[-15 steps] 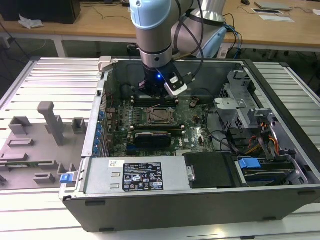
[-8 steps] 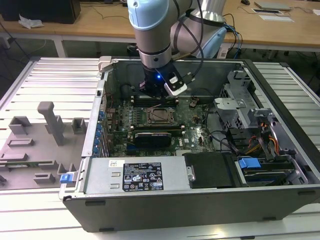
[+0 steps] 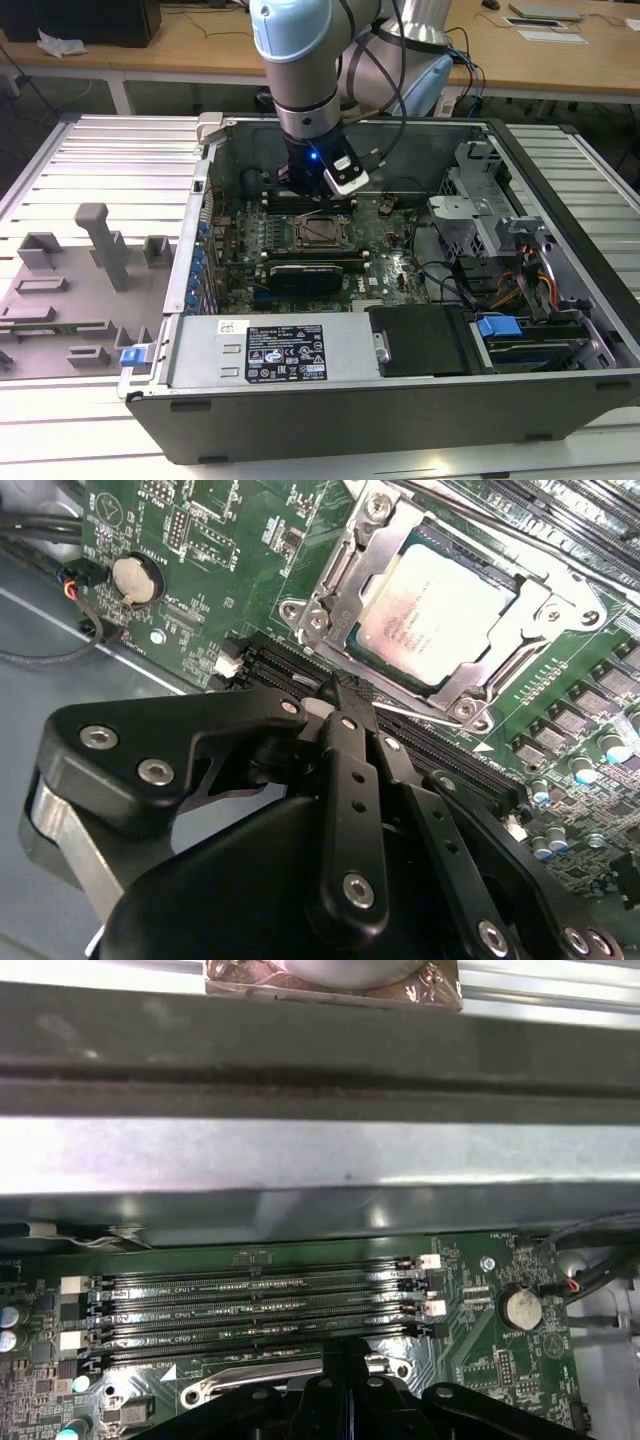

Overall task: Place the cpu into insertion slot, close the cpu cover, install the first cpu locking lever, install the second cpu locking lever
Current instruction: 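Install the first cpu locking lever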

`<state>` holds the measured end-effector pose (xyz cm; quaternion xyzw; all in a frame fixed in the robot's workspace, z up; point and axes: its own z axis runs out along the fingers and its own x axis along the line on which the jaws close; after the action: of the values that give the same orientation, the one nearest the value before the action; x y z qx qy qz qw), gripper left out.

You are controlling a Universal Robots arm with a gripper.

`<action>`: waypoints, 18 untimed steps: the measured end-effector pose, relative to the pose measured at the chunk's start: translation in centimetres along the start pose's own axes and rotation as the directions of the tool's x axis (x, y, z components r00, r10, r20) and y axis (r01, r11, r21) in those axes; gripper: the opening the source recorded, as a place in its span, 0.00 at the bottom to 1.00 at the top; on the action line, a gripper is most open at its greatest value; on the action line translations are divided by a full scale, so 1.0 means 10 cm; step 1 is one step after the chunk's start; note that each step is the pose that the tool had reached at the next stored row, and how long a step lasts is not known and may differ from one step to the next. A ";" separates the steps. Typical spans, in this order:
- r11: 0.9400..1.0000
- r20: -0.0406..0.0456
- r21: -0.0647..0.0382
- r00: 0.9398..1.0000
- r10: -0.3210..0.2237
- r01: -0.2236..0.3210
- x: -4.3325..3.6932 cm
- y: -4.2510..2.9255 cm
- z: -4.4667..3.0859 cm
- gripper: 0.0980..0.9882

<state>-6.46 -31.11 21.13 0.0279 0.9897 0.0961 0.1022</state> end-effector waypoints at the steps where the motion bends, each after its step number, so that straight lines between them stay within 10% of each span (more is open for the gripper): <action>1: 1.000 0.001 0.001 1.000 0.003 -0.003 0.004 0.000 0.001 0.01; 18: 0.997 0.017 0.018 0.997 0.075 -0.076 0.041 0.112 0.058 0.01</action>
<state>-6.70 -29.88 20.71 0.0669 0.9880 0.0903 0.1062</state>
